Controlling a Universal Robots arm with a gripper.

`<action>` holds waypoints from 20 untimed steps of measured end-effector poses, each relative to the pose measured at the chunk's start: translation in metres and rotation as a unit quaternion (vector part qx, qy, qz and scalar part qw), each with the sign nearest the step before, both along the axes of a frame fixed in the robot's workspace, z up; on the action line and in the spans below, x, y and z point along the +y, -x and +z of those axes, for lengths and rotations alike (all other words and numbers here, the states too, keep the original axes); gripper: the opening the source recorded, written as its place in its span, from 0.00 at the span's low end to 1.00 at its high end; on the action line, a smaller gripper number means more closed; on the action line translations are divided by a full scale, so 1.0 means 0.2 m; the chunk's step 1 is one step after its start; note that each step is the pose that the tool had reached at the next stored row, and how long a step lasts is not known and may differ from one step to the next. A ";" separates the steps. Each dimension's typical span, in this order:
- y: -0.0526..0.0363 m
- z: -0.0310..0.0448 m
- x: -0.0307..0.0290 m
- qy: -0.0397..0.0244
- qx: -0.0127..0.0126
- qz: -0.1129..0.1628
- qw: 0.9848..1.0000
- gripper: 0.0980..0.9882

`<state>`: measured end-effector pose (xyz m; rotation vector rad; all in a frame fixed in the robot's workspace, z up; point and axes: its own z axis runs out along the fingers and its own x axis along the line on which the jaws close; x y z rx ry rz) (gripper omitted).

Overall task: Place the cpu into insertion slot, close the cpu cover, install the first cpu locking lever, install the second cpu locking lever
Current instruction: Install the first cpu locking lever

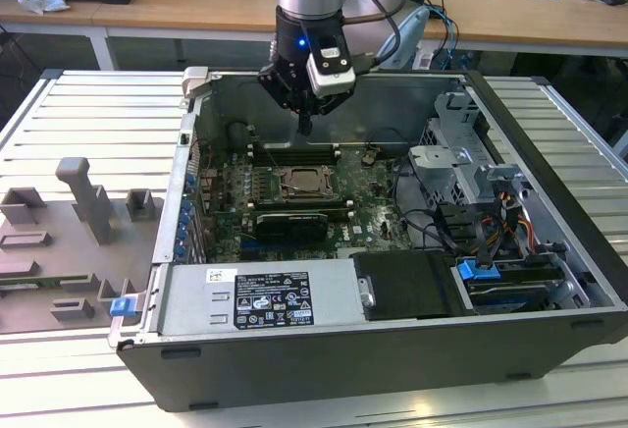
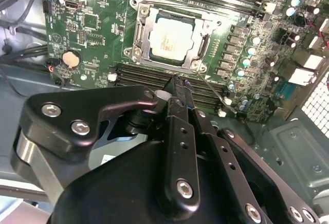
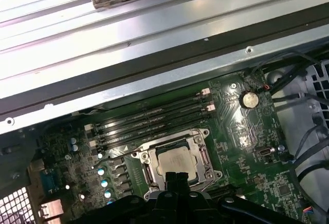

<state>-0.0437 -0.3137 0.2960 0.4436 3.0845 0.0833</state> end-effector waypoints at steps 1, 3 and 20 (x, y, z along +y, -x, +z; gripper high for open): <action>0.000 0.000 0.000 0.000 0.000 0.007 1.000 0.01; 0.000 0.000 0.000 0.000 0.000 0.014 1.000 0.01; 0.000 0.000 0.000 0.000 0.000 0.089 0.996 0.01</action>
